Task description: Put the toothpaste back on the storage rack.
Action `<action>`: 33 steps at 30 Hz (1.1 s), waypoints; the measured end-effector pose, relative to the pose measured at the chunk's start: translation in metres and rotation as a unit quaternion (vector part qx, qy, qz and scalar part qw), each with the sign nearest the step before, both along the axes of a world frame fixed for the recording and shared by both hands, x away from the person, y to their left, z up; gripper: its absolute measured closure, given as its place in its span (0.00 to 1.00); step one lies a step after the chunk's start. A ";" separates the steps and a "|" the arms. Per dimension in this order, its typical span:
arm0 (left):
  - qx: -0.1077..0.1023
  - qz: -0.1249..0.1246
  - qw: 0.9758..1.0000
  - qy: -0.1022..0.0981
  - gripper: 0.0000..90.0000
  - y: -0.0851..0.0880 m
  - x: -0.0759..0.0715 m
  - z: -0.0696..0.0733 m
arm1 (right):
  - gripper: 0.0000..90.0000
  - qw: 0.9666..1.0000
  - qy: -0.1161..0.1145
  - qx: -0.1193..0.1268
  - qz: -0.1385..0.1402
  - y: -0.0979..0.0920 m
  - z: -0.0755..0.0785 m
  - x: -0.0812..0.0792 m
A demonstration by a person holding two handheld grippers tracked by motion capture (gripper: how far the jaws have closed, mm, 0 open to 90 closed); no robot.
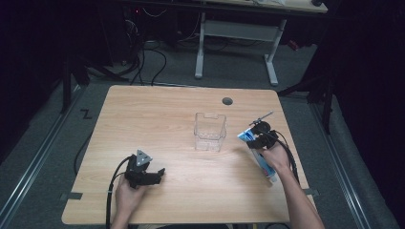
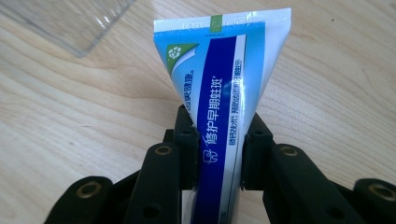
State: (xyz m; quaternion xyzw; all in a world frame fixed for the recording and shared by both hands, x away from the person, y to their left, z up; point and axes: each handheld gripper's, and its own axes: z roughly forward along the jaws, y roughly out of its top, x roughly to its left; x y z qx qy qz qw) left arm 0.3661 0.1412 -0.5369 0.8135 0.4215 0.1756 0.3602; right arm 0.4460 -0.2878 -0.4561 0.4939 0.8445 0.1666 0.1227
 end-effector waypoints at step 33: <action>0.001 0.015 1.000 -0.001 0.21 -0.002 -0.002 0.000 | 0.81 0.982 -0.112 0.149 0.029 -0.008 0.049 -0.042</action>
